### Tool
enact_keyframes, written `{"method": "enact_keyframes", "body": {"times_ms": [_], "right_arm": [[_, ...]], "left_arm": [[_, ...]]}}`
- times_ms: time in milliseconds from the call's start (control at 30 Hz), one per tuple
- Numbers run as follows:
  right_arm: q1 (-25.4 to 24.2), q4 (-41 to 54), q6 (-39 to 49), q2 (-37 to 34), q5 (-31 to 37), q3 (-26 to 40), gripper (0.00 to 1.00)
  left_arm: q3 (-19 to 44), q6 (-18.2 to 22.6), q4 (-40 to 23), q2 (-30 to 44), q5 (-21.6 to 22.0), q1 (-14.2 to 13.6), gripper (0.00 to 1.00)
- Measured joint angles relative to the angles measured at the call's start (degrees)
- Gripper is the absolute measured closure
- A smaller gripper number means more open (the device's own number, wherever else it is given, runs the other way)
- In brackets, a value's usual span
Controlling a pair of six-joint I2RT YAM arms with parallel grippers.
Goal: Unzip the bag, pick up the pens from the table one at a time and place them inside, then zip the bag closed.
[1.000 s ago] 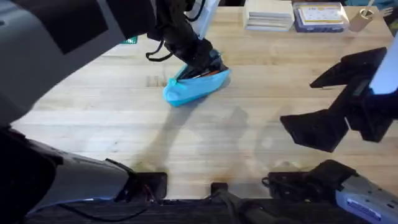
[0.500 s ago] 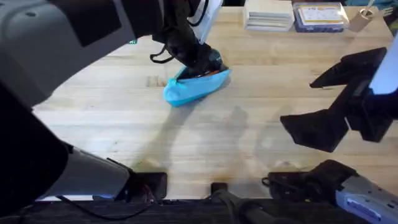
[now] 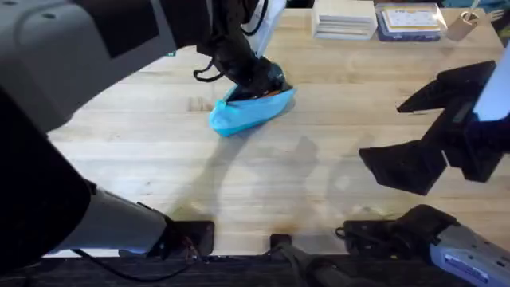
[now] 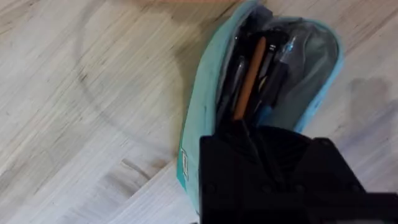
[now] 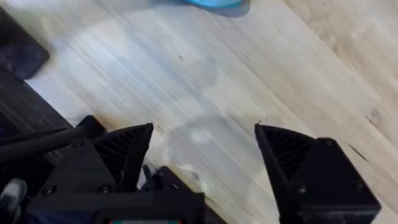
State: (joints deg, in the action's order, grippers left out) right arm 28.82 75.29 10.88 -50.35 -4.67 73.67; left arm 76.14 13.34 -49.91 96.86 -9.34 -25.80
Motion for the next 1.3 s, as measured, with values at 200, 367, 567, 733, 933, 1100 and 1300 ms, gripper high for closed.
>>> {"method": "enact_keyframes", "body": {"times_ms": [200, 367, 567, 733, 933, 1100, 1300], "right_arm": [[0.00, 0.00, -0.01, -0.01, 0.00, 0.00, 0.005], [0.00, 0.00, 0.01, -0.01, 0.00, 0.00, 0.004], [0.00, 0.00, 0.02, 0.01, 0.00, 0.00, 0.004], [0.00, -0.02, 0.00, -0.02, 0.00, 0.00, 0.005], [0.00, 0.00, 0.02, 0.01, 0.00, 0.00, 0.005], [0.00, 0.00, 0.00, 0.01, 0.00, 0.00, 0.005], [0.00, -0.01, 0.00, -0.02, 0.00, 0.00, 0.005]], "left_arm": [[0.00, 0.39, 0.02, 0.00, -0.02, 0.00, 0.243], [0.00, 0.26, 0.04, 0.00, -0.04, 0.00, 0.007], [0.00, 0.26, 0.04, 0.00, -0.04, 0.00, 0.006], [0.00, 0.26, 0.02, 0.00, -0.31, 0.00, 0.006], [0.02, 0.26, 0.02, -0.04, -0.31, 0.00, 0.006], [0.83, 0.26, 0.00, -1.29, -0.16, 0.00, 0.004], [1.96, 0.25, -0.02, -7.26, 1.59, 0.00, 0.006]]}}
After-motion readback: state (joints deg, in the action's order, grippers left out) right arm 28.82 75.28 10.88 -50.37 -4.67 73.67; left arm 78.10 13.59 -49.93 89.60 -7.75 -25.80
